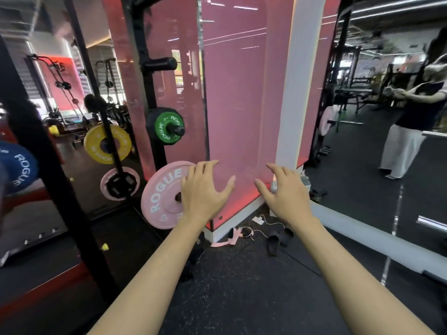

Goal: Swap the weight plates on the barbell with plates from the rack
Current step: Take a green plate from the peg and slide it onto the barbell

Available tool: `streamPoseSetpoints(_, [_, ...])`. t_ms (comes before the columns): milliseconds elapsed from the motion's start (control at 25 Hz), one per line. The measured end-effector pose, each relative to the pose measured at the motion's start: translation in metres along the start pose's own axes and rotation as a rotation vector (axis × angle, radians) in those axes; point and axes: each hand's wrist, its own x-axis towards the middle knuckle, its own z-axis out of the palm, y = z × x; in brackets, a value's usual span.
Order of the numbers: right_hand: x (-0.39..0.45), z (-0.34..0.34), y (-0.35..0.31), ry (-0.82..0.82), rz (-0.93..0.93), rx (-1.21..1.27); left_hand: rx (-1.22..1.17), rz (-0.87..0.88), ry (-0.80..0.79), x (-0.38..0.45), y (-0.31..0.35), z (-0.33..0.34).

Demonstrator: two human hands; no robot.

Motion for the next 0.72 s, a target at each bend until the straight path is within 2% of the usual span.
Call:
streamPoseSetpoints(400, [0.077,0.120,-0.038,-0.121,-0.120,0.155,0.217,-0.139,0.031,0.050,-0.102,0.012])
streamPoseSetpoints(600, [0.145,0.185,-0.051,-0.156,-0.140,0.168,0.222,-0.189,0.040,0.111,-0.156,0.044])
streamPoseSetpoints(720, [0.197,0.221,-0.051,-0.122,-0.133,0.163,0.216,-0.178,0.069,0.159,-0.188,0.066])
